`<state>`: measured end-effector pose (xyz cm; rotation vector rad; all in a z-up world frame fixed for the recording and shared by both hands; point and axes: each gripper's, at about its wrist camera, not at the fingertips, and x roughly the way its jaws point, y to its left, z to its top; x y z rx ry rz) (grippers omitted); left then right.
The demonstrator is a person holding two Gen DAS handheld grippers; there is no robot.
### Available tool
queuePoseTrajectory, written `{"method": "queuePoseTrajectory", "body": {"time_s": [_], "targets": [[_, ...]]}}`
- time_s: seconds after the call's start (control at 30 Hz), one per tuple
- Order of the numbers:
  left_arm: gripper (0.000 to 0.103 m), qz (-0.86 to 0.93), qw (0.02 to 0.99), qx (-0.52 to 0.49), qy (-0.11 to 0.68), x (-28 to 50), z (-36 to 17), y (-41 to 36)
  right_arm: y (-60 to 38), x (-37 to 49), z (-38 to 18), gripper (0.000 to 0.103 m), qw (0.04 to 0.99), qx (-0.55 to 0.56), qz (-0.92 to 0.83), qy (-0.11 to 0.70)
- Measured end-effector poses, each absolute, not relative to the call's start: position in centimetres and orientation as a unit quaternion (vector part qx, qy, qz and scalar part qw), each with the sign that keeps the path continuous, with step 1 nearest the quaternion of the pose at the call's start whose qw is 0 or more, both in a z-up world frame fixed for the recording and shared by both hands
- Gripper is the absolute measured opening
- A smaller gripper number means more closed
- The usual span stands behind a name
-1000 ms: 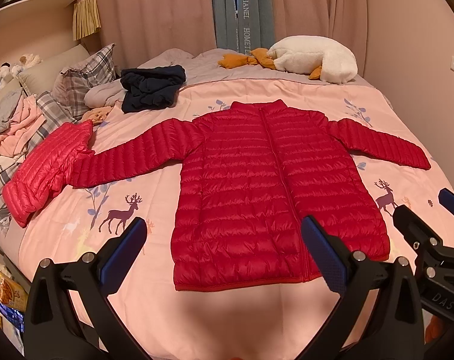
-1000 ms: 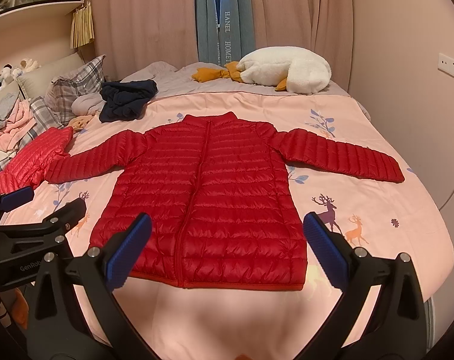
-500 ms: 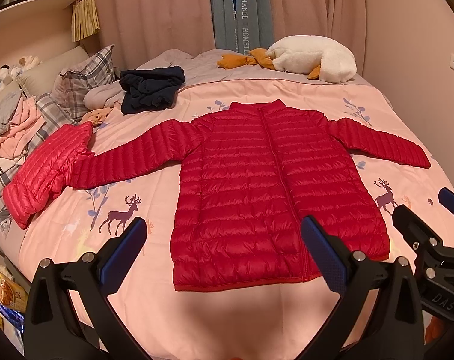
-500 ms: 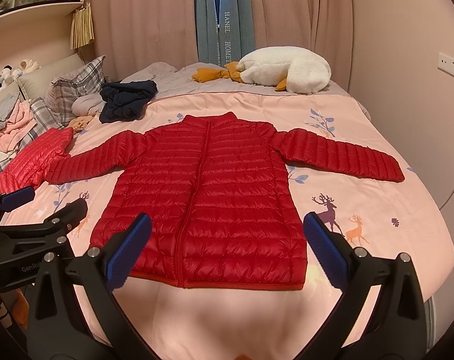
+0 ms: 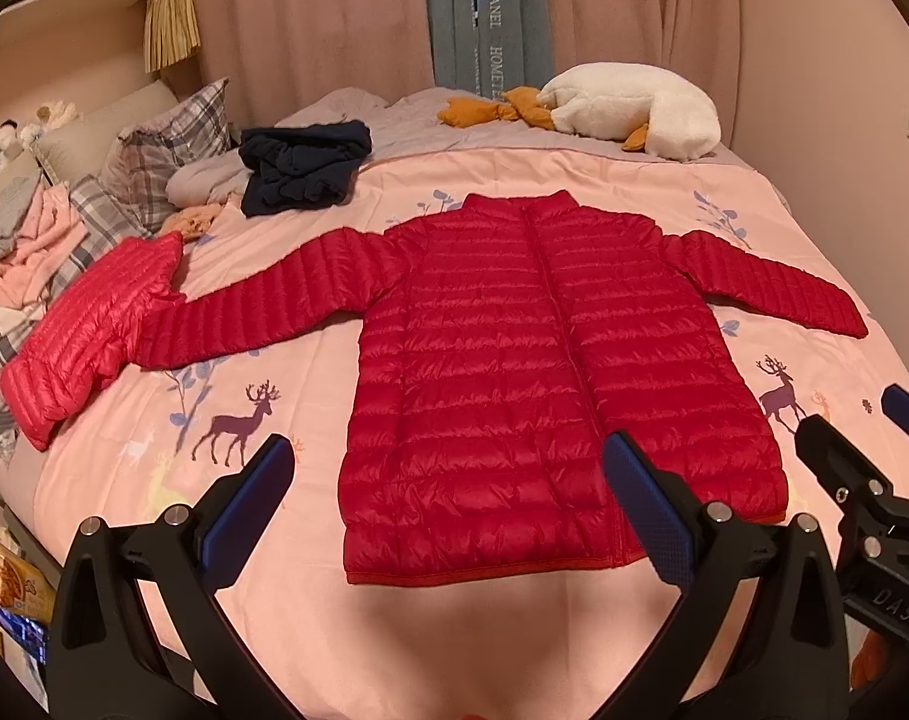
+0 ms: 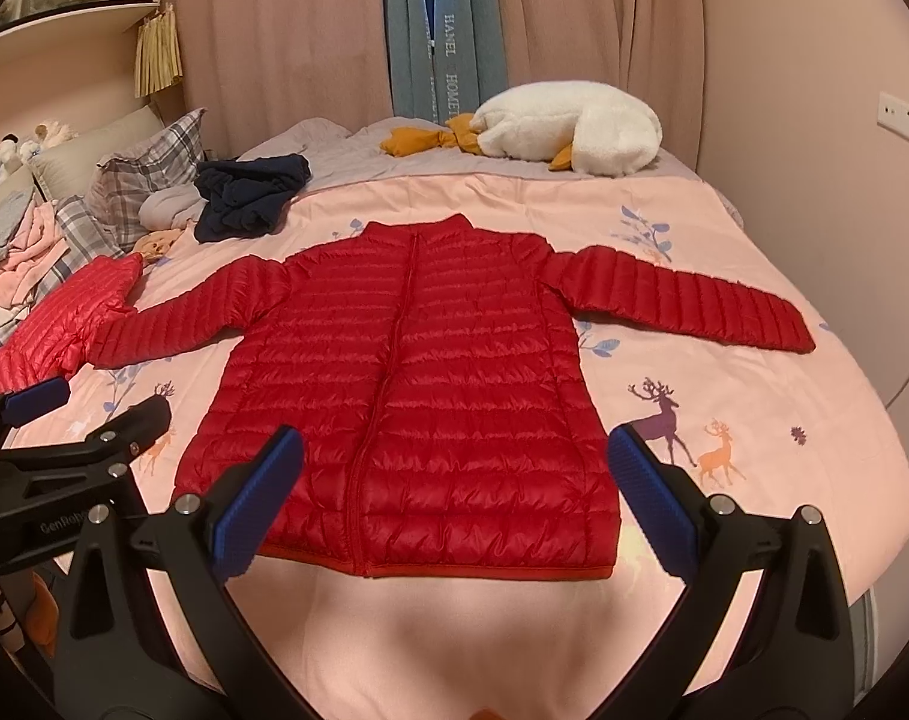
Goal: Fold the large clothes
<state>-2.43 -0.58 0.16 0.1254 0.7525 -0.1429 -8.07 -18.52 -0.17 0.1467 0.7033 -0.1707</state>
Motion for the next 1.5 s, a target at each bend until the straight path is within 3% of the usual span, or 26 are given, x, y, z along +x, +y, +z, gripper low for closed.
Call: {"method": "queuePoseTrajectory", "body": {"time_s": [0.37,0.6,0.83,1.5], "targets": [[0.102,-0.106,0.885,-0.186,0.414,6.6,-6.2,9.7,-20.1,-5.9,-2.9,0.101,0.925,0.218,0.118,0.287],[0.102,-0.032,0.868,-0.287,0.403,13.4,-10.6,19.6,-19.9,-2.8,-5.0,0.101,0.906,0.253,0.162,0.298],[0.102,-0.058,0.785,-0.466,0.403,19.5,-16.7,28.0,-18.3,1.5,-6.2,0.101,0.901,0.242,0.158,0.323],[0.102,-0.083,0.746,-0.549,0.368,30.4,-19.8,33.4,-10.7,8.7,-9.0,0.101,0.877,0.191,0.198,0.395]]}}
